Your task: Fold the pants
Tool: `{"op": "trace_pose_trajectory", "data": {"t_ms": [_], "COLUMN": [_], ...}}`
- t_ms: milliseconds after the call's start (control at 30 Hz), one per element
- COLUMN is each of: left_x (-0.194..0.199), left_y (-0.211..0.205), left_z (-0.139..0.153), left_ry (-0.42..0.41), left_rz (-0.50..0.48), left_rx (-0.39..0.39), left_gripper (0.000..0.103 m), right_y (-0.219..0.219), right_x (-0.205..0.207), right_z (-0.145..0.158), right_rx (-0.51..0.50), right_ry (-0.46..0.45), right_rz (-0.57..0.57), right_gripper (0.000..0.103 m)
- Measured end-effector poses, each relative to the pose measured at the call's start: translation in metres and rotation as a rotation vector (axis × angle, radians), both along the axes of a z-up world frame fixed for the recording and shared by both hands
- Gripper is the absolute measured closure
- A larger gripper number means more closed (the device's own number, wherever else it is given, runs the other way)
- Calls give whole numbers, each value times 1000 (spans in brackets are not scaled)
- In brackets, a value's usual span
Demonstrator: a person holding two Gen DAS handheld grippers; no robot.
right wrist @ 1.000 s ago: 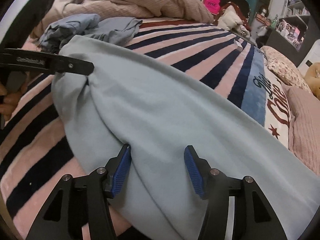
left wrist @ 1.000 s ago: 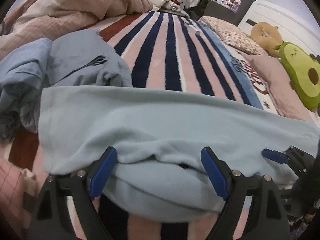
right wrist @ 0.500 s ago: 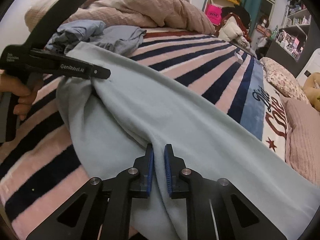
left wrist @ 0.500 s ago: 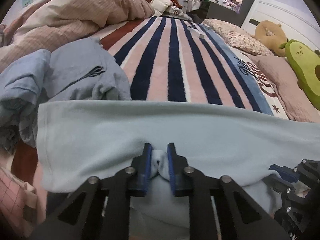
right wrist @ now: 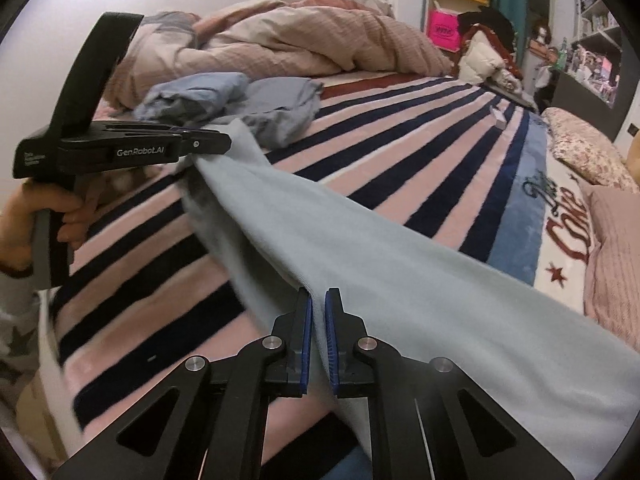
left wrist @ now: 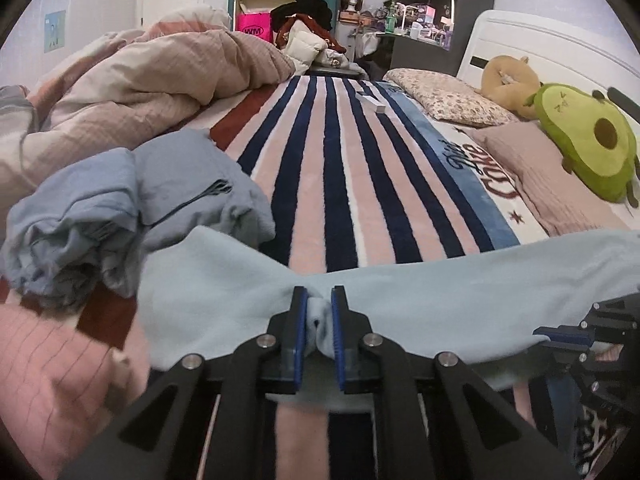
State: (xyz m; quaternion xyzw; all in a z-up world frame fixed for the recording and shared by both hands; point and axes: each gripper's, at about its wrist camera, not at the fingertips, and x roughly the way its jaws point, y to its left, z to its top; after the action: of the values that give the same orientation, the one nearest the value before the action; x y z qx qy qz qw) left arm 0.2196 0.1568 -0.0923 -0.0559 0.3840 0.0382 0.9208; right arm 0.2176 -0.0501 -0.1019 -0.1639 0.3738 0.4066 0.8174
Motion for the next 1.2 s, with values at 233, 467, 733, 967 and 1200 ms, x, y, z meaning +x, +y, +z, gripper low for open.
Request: {"op": "trace_pose_trajectory", "data": {"t_ms": [233,467,733,967,1200], "left_x": [-10,-27,-40,-32,-29], "left_y": [5,21,-8,-48,-84], "left_z": [-41,-43,-4,19,24], "left_ry": [125,113,-3,-61,-63], "left_rz": [11,117,34,-66,-125], "left_rx": [2,58,15,-37,-28], "left_gripper": [88,46,36,31,31], "right_y": [4,-23,-149,-313,-419], "right_x": [-18,-20,-36,-55,-60], "right_z": [-24,-34,20,60,89], "right_rx": [-69,-55,71,154,79], "right_ry": [53,119,81,-7,-202], "right_rz": [15,-37,-290,-699,-953], "right_gripper": [99,78,47,44,44]}}
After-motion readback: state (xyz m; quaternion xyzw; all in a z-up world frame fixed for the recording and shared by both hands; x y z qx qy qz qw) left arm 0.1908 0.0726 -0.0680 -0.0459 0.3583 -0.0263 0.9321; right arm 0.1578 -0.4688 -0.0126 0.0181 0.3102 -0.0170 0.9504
